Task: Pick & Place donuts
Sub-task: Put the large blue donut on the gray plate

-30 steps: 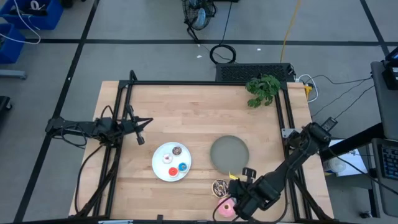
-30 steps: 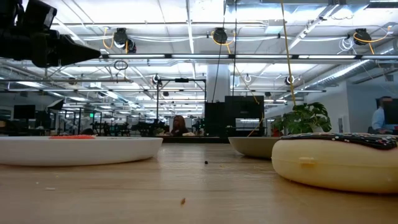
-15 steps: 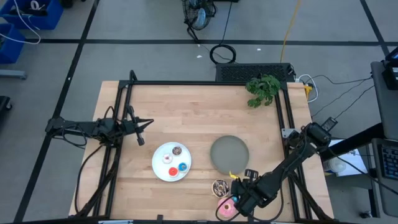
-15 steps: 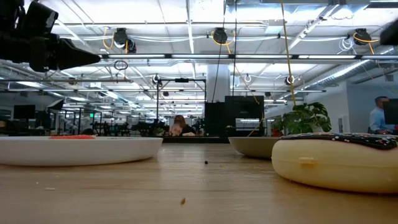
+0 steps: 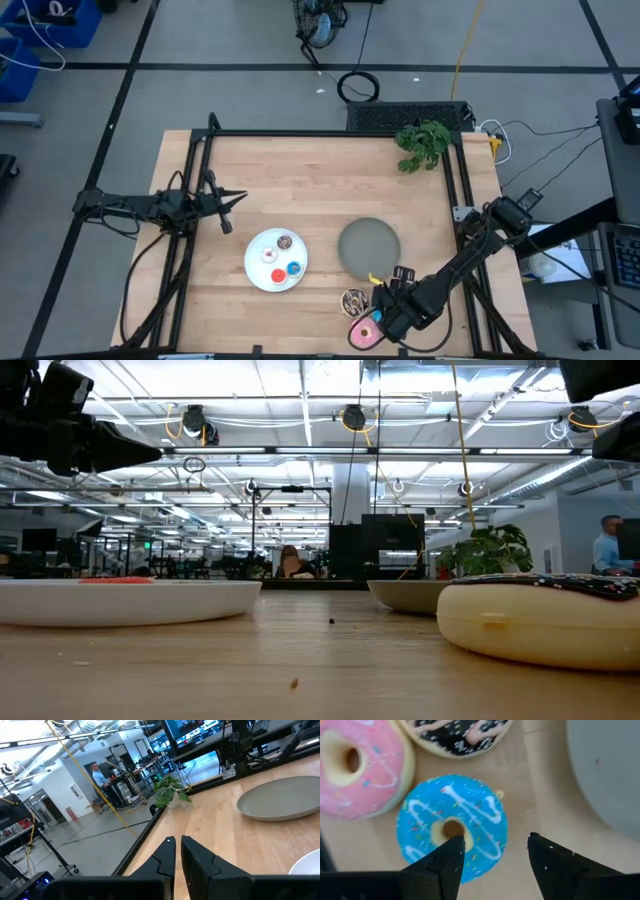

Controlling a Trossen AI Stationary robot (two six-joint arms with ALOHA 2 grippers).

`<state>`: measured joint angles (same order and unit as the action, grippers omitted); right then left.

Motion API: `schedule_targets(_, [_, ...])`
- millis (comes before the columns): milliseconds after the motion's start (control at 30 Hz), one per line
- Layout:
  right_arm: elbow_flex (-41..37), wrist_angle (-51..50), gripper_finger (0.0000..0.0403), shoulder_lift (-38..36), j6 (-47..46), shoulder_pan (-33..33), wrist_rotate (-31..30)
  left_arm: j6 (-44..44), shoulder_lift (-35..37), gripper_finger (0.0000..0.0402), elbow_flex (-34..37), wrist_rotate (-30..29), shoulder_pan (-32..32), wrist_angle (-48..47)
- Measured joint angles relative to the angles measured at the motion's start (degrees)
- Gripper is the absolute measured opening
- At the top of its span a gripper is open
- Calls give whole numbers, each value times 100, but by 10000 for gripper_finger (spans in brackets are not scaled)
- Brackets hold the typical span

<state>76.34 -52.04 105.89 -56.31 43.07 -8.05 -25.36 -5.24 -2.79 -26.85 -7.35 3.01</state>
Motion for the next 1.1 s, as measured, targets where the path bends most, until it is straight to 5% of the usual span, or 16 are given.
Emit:
schedule_targets(800, [-1187, 1462, 201, -31, -158, -14, 211, 4, -2, 37, 0, -3, 0, -142])
schedule_targets(1100, [-1203, 1401, 84, -176, -143, -181, 431, 48, -2, 37, 0, -5, 0, -156])
